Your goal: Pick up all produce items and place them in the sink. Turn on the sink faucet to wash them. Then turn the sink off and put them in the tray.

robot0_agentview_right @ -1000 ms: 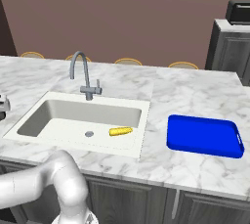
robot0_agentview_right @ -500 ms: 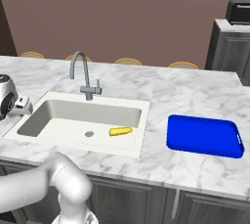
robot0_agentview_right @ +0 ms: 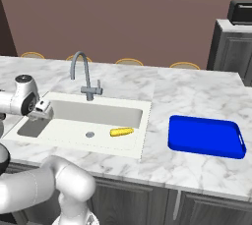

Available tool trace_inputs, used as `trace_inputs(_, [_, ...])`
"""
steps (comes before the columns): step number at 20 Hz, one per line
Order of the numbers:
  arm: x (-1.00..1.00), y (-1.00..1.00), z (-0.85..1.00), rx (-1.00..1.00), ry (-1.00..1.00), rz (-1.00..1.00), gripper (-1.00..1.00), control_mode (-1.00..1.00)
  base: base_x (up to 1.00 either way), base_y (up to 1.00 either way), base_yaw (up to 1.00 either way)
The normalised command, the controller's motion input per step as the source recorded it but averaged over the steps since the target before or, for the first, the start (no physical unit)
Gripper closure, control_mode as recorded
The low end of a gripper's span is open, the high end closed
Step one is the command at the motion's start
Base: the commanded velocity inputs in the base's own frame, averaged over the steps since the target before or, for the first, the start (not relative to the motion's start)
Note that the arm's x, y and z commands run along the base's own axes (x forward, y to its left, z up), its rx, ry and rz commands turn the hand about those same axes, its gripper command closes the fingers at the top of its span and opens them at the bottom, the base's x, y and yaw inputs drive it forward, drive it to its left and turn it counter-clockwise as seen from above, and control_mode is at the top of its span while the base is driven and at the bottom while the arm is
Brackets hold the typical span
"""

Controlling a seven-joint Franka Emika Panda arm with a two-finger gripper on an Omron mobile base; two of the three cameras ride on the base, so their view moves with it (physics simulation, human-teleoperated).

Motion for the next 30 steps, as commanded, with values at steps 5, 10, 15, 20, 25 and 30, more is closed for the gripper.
trace_inputs(5, [0.00, -0.94, 0.00, 0.00, 0.04, -0.11, 1.00, -1.00, 0.00, 0.00, 0.00])
trace_inputs(10, [0.00, -0.91, 0.00, 0.00, 0.05, -0.08, 1.00, -1.00, 0.00, 0.00, 0.00])
trace_inputs(15, [0.00, -0.87, 0.00, 0.00, 0.07, -0.03, 1.00, -1.00, 0.00, 0.00, 0.00])
trace_inputs(20, [0.10, -0.73, 0.00, 0.00, 0.06, -0.01, 1.00, -1.00, 0.00, 0.00, 0.00])
trace_inputs(25, [0.35, -0.66, 0.00, 0.00, 0.06, -0.05, 1.00, -1.00, 0.00, 0.00, 0.00])
trace_inputs(30, [0.42, -0.63, -0.03, 0.00, 0.09, -0.09, 1.00, -1.00, 0.00, 0.00, 0.00])
